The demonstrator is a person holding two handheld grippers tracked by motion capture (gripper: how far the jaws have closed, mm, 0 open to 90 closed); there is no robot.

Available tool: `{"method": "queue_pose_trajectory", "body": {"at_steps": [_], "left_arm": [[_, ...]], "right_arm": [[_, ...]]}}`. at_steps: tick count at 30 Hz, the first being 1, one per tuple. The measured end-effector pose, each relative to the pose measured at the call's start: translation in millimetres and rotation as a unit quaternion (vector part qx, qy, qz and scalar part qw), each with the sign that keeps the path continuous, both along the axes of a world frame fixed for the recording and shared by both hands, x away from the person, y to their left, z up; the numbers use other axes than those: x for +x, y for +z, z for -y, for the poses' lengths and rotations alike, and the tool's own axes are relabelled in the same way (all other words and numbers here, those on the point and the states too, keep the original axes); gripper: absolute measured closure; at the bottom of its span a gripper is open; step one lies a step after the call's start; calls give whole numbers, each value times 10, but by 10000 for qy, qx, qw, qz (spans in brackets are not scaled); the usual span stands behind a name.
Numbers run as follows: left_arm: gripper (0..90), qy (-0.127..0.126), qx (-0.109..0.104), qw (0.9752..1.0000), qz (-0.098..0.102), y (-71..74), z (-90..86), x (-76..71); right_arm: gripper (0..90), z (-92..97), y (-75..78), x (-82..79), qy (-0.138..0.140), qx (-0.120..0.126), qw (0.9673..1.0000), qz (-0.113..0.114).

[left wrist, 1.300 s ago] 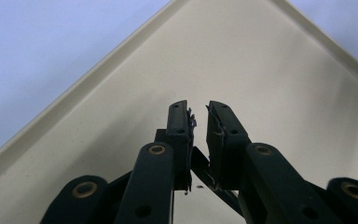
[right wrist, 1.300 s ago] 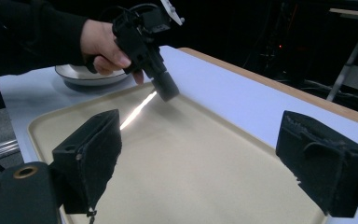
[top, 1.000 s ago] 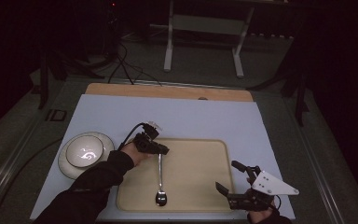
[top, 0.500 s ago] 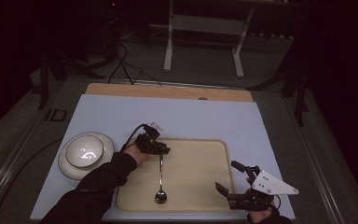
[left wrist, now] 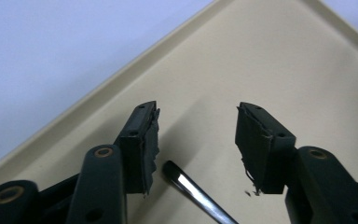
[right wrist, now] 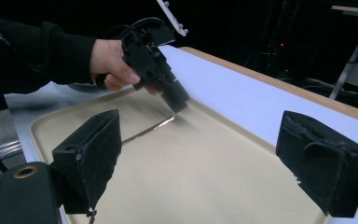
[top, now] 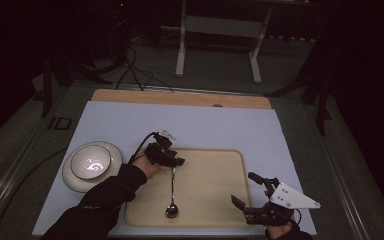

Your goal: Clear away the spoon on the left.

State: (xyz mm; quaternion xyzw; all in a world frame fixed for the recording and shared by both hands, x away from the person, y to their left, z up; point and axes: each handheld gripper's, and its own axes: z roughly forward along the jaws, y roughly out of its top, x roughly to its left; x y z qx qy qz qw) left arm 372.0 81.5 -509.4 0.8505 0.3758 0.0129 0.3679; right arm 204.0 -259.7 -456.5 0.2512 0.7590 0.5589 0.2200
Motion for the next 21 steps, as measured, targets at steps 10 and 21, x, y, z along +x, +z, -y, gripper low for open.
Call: {"method": "queue_pose_trajectory", "body": {"at_steps": [10, 21], "left_arm": [[417, 20, -186, 9998, 81, 203, -52, -124], [150, -364, -477, 9970, 481, 488, -154, -433]], "right_arm": [[142, 3, -13, 17, -25, 17, 10000, -66], [142, 1, -19, 29, -24, 12, 10000, -83]]}}
